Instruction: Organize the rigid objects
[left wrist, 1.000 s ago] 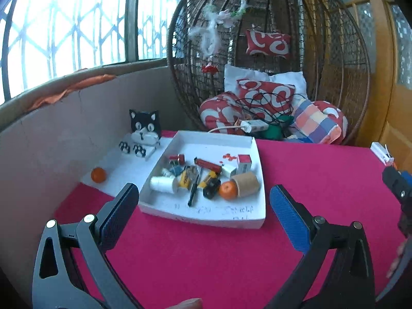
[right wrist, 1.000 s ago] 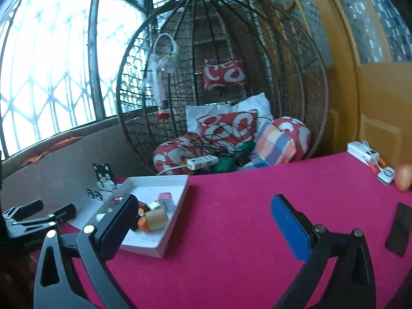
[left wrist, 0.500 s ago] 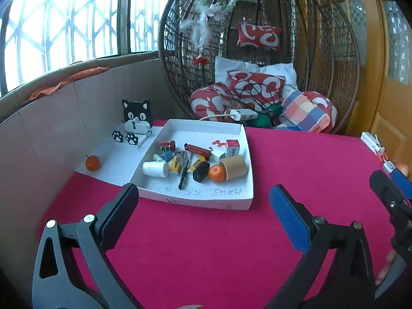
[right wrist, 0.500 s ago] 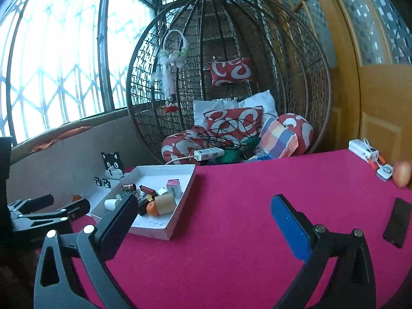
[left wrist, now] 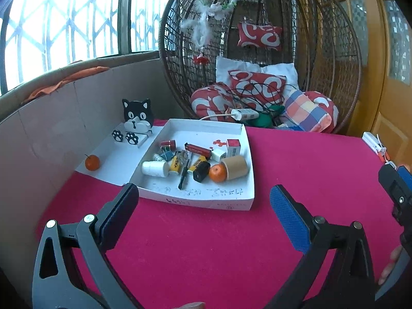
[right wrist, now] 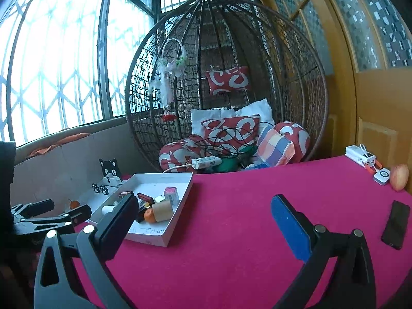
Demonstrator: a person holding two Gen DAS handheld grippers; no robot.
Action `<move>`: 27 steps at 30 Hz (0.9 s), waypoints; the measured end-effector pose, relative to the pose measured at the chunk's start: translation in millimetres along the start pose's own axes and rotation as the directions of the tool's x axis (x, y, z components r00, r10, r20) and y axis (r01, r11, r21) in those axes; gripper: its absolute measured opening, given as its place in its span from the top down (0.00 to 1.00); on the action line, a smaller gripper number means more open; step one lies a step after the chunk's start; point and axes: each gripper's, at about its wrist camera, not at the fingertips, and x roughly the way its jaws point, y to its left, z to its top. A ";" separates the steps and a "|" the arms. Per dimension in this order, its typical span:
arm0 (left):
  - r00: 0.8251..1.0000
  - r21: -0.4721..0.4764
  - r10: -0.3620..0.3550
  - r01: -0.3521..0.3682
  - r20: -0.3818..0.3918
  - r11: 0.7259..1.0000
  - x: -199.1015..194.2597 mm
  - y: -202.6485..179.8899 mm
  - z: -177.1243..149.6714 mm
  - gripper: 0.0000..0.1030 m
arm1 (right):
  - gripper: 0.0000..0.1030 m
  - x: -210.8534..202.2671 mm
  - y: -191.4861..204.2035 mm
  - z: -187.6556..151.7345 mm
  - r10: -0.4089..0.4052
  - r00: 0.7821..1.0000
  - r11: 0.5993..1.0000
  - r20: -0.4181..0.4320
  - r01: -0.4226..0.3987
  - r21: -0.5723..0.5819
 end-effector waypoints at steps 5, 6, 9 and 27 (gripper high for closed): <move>1.000 0.009 -0.011 0.011 -0.004 1.000 1.9 -1.3 0.4 0.00 | 0.00 1.6 -2.9 -0.1 -0.001 1.000 1.000 -0.007 0.002 0.013; 1.000 0.009 -0.013 0.013 -0.006 1.000 2.5 -1.1 0.7 0.00 | 0.00 1.6 -3.0 -0.1 0.000 1.000 1.000 -0.007 0.001 0.013; 1.000 0.008 -0.011 0.011 -0.004 1.000 2.7 -1.4 1.2 0.00 | 0.00 1.9 -2.3 -0.8 0.005 1.000 1.000 -0.007 -0.005 0.013; 0.999 -0.010 -0.024 0.024 -0.025 1.000 12.6 2.3 8.2 0.00 | 0.00 8.9 -3.6 -1.0 0.001 1.000 1.000 -0.031 0.000 0.017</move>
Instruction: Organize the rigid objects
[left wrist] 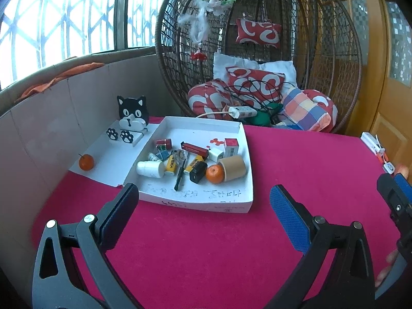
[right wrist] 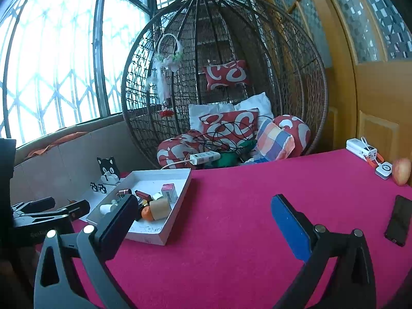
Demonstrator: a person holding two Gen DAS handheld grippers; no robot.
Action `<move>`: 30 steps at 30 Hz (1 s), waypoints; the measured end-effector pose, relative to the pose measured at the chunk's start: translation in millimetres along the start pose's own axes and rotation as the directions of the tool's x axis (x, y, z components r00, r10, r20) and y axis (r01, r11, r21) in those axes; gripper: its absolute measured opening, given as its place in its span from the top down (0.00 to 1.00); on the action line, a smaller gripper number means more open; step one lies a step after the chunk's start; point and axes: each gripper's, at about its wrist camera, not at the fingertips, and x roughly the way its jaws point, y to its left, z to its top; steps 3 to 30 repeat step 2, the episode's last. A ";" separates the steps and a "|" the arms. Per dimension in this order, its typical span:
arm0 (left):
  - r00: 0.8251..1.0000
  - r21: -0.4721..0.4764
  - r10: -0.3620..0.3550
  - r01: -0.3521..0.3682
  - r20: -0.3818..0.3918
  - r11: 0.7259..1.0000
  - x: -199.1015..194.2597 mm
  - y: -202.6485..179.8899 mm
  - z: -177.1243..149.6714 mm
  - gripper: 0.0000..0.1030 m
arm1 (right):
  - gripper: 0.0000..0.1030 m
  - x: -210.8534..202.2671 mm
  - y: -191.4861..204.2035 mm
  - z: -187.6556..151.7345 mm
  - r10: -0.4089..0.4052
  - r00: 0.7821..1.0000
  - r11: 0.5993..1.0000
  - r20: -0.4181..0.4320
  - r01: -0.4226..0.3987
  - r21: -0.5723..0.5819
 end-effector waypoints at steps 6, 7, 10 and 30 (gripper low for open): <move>1.000 0.002 -0.001 0.001 -0.002 1.000 1.1 -0.3 0.3 0.00 | 0.00 1.7 -1.6 -1.0 -0.001 1.000 1.000 -0.003 0.001 0.003; 1.000 0.002 -0.001 0.001 -0.002 1.000 1.1 -0.3 0.3 0.00 | 0.00 1.7 -1.6 -1.0 -0.001 1.000 1.000 -0.003 0.001 0.003; 1.000 0.002 -0.001 0.001 -0.002 1.000 1.1 -0.3 0.3 0.00 | 0.00 1.7 -1.6 -1.0 -0.001 1.000 1.000 -0.003 0.001 0.003; 1.000 0.002 -0.001 0.001 -0.002 1.000 1.1 -0.3 0.3 0.00 | 0.00 1.7 -1.6 -1.0 -0.001 1.000 1.000 -0.003 0.001 0.003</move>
